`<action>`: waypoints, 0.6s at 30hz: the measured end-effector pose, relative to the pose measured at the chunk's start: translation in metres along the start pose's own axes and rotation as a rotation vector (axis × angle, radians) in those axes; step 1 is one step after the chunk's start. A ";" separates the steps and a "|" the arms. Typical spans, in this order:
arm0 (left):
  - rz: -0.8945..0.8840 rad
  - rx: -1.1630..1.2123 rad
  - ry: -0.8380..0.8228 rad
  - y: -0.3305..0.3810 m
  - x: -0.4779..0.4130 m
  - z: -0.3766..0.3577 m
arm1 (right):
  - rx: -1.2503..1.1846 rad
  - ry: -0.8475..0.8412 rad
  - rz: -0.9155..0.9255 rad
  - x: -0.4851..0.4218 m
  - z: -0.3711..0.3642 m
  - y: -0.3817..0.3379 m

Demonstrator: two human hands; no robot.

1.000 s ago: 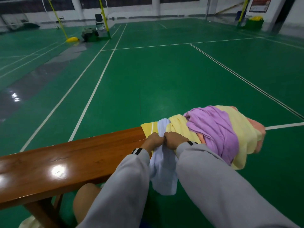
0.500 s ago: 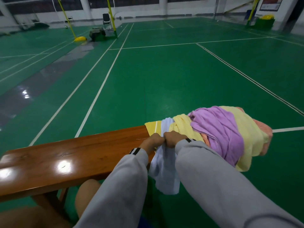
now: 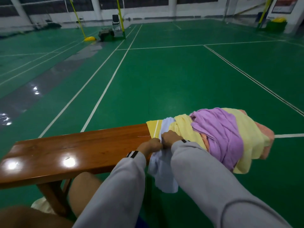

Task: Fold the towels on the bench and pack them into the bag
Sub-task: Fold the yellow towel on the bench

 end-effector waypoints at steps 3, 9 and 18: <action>-0.012 -0.102 0.007 0.006 -0.003 0.000 | -0.020 0.036 0.007 -0.002 -0.006 0.003; -0.016 -0.212 -0.012 0.015 -0.008 0.012 | 0.008 0.045 0.021 -0.009 -0.009 0.006; -0.023 -0.173 -0.053 0.011 0.000 0.009 | 0.016 -0.007 0.019 -0.018 -0.013 0.004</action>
Point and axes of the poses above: each hand's wrist, its own x-axis away from the middle knuckle, its own z-axis out of the back of the hand, y = z × x, the point moved 5 cm from there along -x, towards the middle knuckle, and after that the axes turned 14 degrees about x, right-handed, at the moved point
